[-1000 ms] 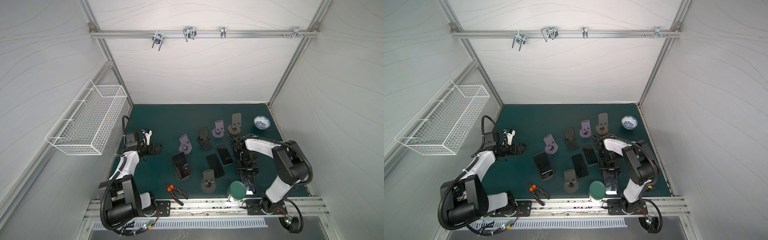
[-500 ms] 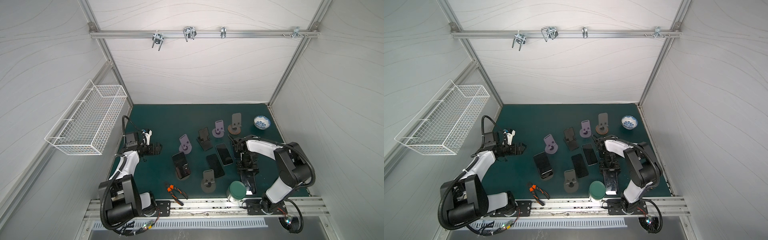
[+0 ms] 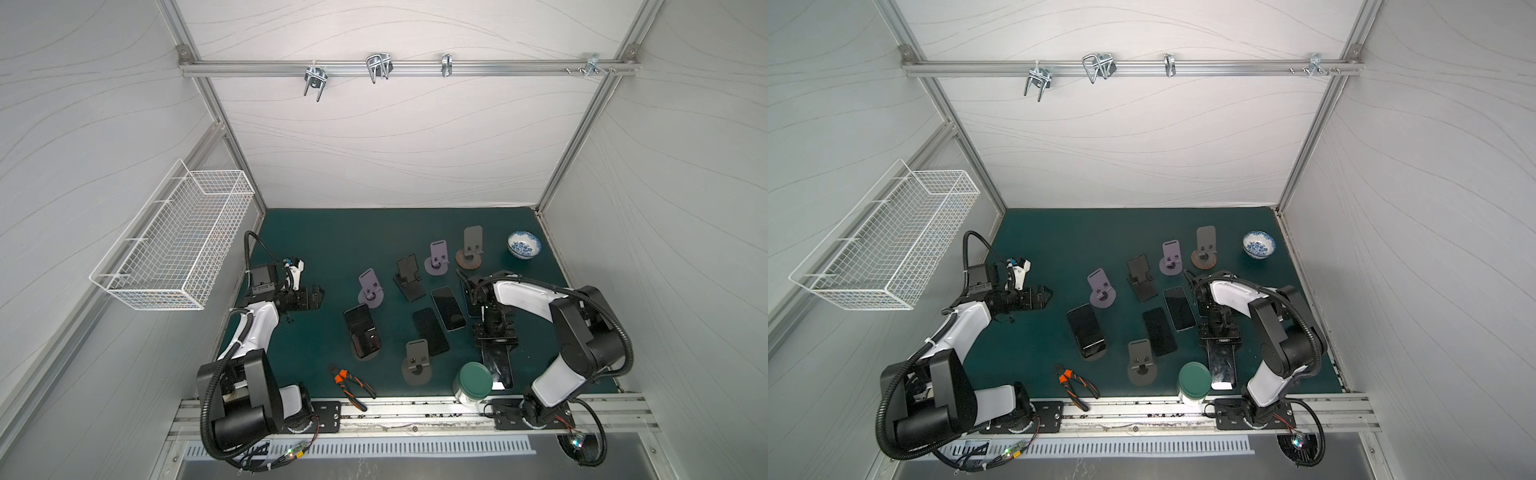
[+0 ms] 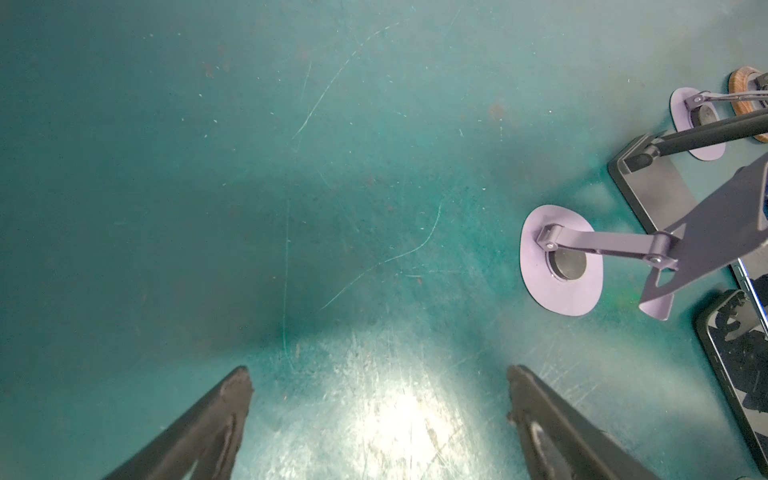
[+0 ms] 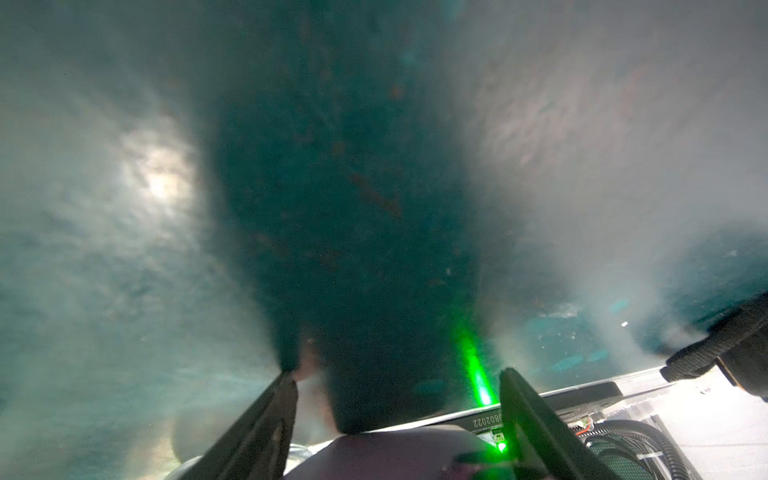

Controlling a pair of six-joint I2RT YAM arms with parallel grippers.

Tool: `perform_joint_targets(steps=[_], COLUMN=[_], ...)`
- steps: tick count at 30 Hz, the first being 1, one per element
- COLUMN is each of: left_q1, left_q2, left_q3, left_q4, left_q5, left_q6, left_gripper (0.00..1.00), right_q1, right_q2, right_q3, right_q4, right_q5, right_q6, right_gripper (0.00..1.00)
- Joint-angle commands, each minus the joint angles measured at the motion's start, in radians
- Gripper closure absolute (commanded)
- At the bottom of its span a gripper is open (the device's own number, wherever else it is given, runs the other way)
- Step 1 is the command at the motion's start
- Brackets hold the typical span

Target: Remove the phone from the phone stand

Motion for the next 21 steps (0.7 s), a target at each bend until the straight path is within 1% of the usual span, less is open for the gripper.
perform_joint_targets(steps=[1, 6, 21], left_q1=[0.0, 0.0, -0.001], left_q2=[-0.009, -0.009, -0.015], left_q3=[0.033, 0.033, 0.029], left_q4=[0.004, 0.003, 0.005], left_q5=[0.022, 0.023, 0.027], left_q6=[0.019, 0.019, 0.021], left_gripper=[0.03, 0.03, 0.03], right_q1=[0.01, 0.01, 0.02], right_q2=[-0.012, -0.033, -0.029], right_q3=[-0.016, -0.022, -0.02], right_q4=[0.094, 0.099, 0.097], right_q5=[0.007, 0.004, 0.013], right_q6=[0.004, 0.003, 0.007], right_gripper=[0.27, 0.25, 0.21])
